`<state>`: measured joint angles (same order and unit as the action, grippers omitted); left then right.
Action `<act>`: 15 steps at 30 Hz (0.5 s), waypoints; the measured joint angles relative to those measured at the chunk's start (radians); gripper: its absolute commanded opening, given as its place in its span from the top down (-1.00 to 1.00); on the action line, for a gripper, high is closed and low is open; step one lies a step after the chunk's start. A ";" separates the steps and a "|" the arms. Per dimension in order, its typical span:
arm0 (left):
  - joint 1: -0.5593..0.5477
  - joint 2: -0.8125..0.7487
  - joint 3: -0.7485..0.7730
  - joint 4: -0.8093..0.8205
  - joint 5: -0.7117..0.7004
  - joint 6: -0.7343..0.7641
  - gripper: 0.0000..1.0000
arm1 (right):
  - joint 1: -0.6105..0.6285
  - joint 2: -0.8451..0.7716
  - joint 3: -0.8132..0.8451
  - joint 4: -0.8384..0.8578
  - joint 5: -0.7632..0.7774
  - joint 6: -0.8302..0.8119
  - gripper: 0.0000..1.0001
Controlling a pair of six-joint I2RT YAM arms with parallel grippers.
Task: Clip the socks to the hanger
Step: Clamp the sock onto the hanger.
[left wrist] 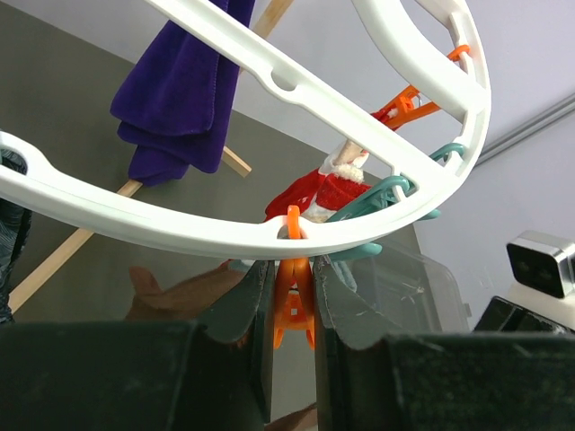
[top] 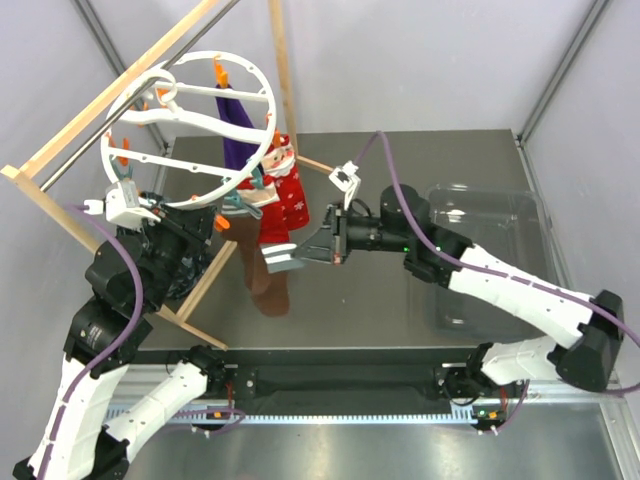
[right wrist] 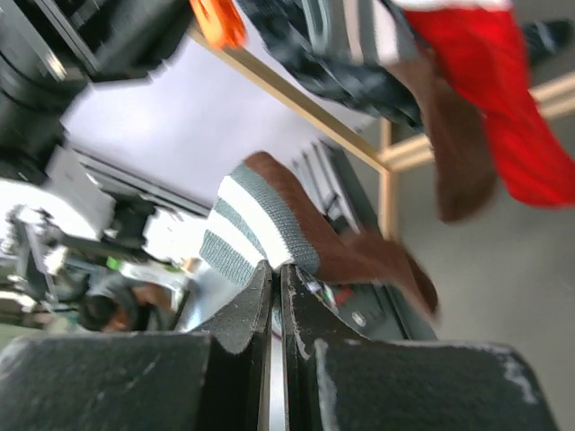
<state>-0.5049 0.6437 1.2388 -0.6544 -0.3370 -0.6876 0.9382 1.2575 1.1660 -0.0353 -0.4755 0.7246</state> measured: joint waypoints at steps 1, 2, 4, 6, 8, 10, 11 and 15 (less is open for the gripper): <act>0.000 0.000 0.000 0.000 0.000 -0.003 1.00 | 0.011 0.022 0.007 0.040 0.005 0.024 1.00; 0.000 0.000 0.001 -0.001 0.000 -0.004 1.00 | 0.019 0.045 0.013 0.078 0.011 0.047 1.00; 0.000 0.000 0.001 -0.001 0.000 -0.010 1.00 | 0.036 0.079 0.018 0.135 0.032 0.087 1.00; 0.000 0.000 0.003 -0.002 0.002 -0.016 1.00 | 0.045 0.101 0.019 0.174 0.048 0.112 1.00; 0.000 0.000 0.005 -0.005 0.005 -0.019 1.00 | 0.049 0.123 0.020 0.225 0.063 0.143 1.00; 0.000 0.005 0.013 -0.010 0.007 -0.020 1.00 | 0.049 0.139 0.023 0.254 0.071 0.164 1.00; 0.000 0.007 0.017 -0.012 0.008 -0.021 1.00 | 0.049 0.148 0.028 0.264 0.074 0.173 1.00; 0.000 0.012 0.023 -0.013 0.008 -0.021 1.00 | 0.050 0.193 0.048 0.336 0.081 0.213 1.00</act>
<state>-0.5049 0.6556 1.2617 -0.6670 -0.3286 -0.7090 0.9878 1.4506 1.2144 0.3008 -0.3943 0.9379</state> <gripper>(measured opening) 0.215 0.014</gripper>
